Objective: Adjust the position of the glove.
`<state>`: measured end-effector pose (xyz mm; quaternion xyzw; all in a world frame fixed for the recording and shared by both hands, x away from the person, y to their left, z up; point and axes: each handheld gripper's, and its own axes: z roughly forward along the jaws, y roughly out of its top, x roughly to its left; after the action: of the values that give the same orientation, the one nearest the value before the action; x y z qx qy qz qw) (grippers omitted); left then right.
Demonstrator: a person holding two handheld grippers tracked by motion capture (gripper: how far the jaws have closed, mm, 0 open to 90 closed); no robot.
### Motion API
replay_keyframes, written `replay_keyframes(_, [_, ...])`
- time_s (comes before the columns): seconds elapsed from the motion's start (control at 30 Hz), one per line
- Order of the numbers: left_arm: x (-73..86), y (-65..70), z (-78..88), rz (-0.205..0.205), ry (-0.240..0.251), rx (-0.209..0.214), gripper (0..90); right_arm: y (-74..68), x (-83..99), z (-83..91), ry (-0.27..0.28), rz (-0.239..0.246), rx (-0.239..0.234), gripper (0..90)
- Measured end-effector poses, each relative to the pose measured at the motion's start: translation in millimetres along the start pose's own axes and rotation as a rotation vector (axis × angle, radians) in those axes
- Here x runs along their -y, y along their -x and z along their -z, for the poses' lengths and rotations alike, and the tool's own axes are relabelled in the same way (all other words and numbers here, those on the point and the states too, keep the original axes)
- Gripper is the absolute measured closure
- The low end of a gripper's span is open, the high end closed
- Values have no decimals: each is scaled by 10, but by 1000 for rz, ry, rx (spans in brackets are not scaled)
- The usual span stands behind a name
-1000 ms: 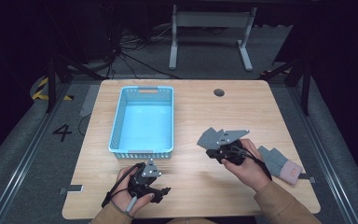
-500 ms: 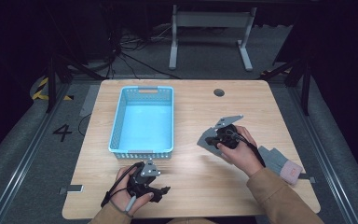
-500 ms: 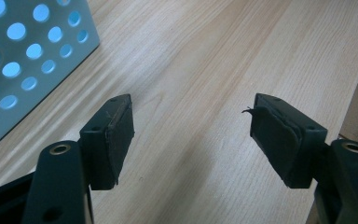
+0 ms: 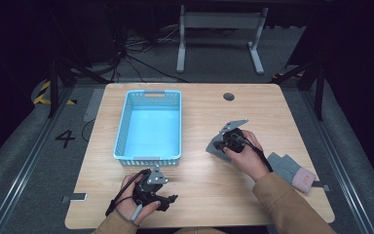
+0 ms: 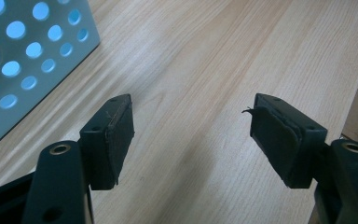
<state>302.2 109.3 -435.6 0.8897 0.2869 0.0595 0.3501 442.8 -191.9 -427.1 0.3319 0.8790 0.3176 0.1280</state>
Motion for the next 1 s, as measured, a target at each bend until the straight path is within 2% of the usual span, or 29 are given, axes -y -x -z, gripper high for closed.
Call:
replay_keyframes(0.3, [1, -6, 0, -3, -5, -1, 311, 15, -22, -123, -21, 5, 9, 898])
replay_keyframes(0.43, [3, -11, -4, -5, -7, 0, 312, 45, -28, -159, -20, -12, 12, 899])
replay_keyframes(0.73, [3, -9, -2, -4, -6, -1, 311, 81, -52, -231, -7, -13, 27, 900])
replay_keyframes(0.8, [3, -11, 3, -5, -8, 0, 312, 120, -63, -180, 6, -38, 33, 900])
replay_keyframes(1.0, [4, -10, -3, -5, -5, -1, 312, 369, -47, -33, 23, -134, 119, 900])
